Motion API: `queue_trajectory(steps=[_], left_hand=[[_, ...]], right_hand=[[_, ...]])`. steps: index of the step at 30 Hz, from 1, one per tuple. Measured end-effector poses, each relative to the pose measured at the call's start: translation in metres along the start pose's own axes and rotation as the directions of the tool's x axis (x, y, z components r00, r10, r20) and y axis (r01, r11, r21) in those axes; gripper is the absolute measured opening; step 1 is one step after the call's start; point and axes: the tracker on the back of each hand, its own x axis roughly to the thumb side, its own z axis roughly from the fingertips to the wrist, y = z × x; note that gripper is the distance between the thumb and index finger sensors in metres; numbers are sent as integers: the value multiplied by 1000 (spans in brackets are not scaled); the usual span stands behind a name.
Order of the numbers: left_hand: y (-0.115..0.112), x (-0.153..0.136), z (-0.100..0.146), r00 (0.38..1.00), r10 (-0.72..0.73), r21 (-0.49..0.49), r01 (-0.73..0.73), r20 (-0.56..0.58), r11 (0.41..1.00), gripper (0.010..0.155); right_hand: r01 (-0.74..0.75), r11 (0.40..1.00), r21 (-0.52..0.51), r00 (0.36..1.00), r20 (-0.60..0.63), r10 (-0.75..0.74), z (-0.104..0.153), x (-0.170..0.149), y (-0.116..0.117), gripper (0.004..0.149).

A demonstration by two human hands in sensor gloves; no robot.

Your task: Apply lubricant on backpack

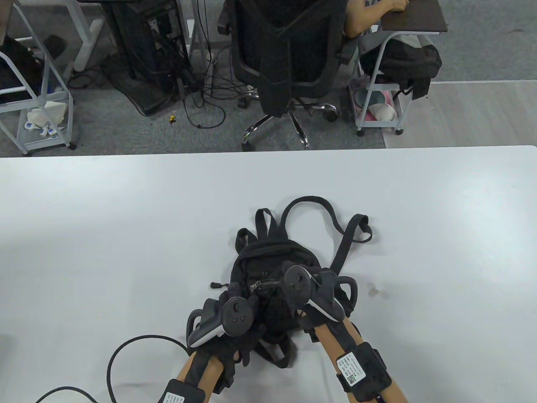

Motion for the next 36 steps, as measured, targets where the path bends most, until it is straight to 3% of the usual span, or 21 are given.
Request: queue_trajectory(steps=[4, 10, 17, 25, 32, 36], left_hand=[[0, 0, 0, 1000, -2, 0, 2, 0, 1000, 76], [0, 0, 0, 1000, -2, -3, 2, 1, 1000, 76], [-1, 1, 0, 1000, -4, -5, 4, 0, 1000, 76], [-1, 1, -1, 1000, -10, -11, 10, 0, 1000, 76], [-1, 2, -1, 1000, -12, -15, 12, 1, 1000, 77], [-1, 2, -1, 1000, -16, -16, 16, 0, 1000, 77]], right_hand=[[14, 1000, 3, 1000, -17, -14, -1, -5, -1, 42], [77, 997, 25, 997, 8, -77, -2, 11, 3, 43], [-7, 1000, 11, 1000, -3, 7, -1, 3, 1, 42], [96, 995, 39, 995, 18, -97, -1, 11, 5, 43], [1, 999, 37, 1000, 4, -1, -2, 5, 5, 42], [22, 999, 35, 1000, 8, -22, -1, 7, 5, 42]])
